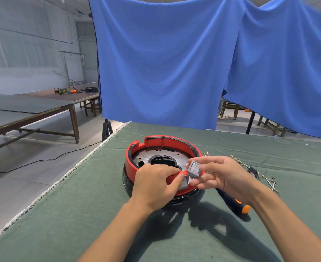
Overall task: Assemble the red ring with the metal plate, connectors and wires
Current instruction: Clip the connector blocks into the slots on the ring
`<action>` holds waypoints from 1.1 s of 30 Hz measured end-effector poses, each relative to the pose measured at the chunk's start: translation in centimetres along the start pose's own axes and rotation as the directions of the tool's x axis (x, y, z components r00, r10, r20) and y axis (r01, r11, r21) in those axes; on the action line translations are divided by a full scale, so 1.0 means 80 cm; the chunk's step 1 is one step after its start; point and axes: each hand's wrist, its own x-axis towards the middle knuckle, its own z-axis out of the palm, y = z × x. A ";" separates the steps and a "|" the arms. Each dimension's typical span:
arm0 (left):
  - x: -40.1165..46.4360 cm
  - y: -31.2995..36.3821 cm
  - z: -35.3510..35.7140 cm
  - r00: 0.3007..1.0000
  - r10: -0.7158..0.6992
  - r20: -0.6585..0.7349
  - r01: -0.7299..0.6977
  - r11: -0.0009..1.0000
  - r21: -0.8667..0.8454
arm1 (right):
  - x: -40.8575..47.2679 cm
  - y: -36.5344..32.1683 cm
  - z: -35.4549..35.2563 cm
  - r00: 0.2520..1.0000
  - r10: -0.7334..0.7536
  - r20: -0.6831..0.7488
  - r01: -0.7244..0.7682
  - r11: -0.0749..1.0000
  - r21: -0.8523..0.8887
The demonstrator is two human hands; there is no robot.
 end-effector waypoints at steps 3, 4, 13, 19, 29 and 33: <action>0.000 0.000 -0.001 1.000 0.005 -0.005 -0.005 1.000 -0.024 | 0.000 0.001 0.002 0.999 -0.017 -0.047 0.014 0.998 -0.057; 0.001 0.000 0.000 1.000 0.005 -0.017 -0.006 0.999 -0.039 | 0.001 0.000 0.004 0.995 -0.031 -0.093 0.023 0.995 -0.093; 0.002 -0.001 0.002 0.999 -0.036 -0.041 0.036 0.999 -0.004 | 0.006 0.000 0.022 0.919 -0.234 -0.318 0.147 0.950 -0.275; 0.002 0.016 0.001 0.988 0.041 -0.150 -0.067 0.983 -0.172 | 0.004 0.001 0.027 0.967 -0.123 -0.225 0.140 0.988 0.060; 0.001 0.010 0.004 0.981 -0.145 -0.129 0.072 0.889 -0.453 | -0.002 -0.006 0.017 0.982 -0.171 -0.074 0.141 0.942 -0.305; -0.002 0.011 0.006 0.995 -0.084 -0.059 0.069 0.973 -0.222 | 0.000 -0.001 0.006 0.972 -0.190 -0.141 0.076 0.814 -0.575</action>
